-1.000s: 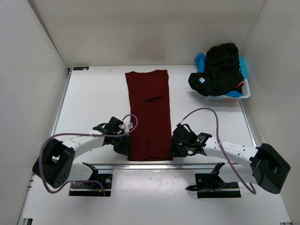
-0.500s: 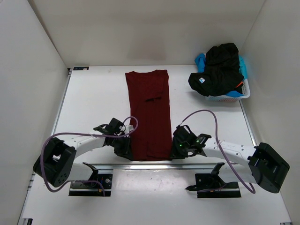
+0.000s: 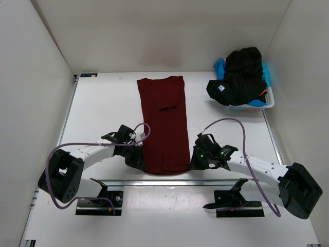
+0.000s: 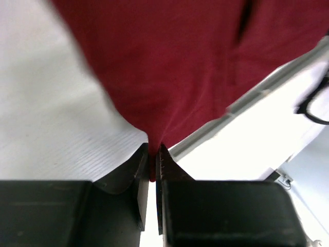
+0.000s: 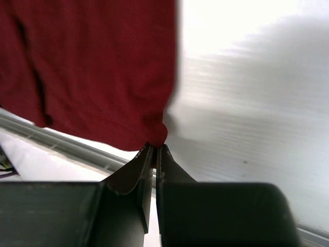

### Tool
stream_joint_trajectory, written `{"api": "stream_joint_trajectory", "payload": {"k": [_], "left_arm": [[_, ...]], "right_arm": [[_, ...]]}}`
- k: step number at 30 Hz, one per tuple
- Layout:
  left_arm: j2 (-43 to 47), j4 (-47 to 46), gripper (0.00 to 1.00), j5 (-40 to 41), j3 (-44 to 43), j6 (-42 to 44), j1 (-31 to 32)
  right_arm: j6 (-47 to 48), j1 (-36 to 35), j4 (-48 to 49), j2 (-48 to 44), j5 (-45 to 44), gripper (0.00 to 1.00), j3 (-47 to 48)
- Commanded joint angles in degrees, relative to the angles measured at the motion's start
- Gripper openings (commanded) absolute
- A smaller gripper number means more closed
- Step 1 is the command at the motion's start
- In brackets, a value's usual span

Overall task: Fold and stack the t-shirts
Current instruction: Grab the bottom of the folded rectangular tshirt with both arms, then fold the folded rectangular tshirt in 1/3 of the way

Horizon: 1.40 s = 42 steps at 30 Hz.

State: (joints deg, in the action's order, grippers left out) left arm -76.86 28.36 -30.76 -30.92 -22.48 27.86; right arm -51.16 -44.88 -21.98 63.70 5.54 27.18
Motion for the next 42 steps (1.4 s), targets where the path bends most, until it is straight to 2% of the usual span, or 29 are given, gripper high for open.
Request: {"api": "stream_joint_trajectory", "payload": {"k": [1,6,12,17,24,30,42], "left_arm": [[0.9,2.5,0.16,-3.2,-5.7,3.1,-1.4],[-0.6,7.3,0.16,-6.1,-14.5,5.1,-5.0],[-9.0,11.3,0.15,-6.6,-28.2,6.0,-11.6],[-17.2,10.7,0.15,-5.5,-39.5,5.1,-12.6],[-24.4,9.6,0.15,-4.2,-47.7,3.4,-15.9],[-29.0,9.8,0.15,1.2,-55.6,5.3,-14.4],[-34.0,9.5,0.15,2.4,-59.1,4.5,-17.0]], "right_arm": [[3.6,0.6,-1.2,0.1,-1.3,0.00,6.9],[10.2,2.9,-4.8,5.3,-1.1,0.00,18.2],[19.9,10.9,-5.5,14.8,1.3,0.00,31.6],[27.3,14.1,-6.8,25.7,1.5,0.00,42.1],[32.5,20.0,-6.3,36.6,3.9,0.00,54.6],[36.6,23.9,-9.3,44.1,5.7,0.00,64.6],[39.8,24.6,-11.7,55.6,8.0,0.00,76.9]]}}
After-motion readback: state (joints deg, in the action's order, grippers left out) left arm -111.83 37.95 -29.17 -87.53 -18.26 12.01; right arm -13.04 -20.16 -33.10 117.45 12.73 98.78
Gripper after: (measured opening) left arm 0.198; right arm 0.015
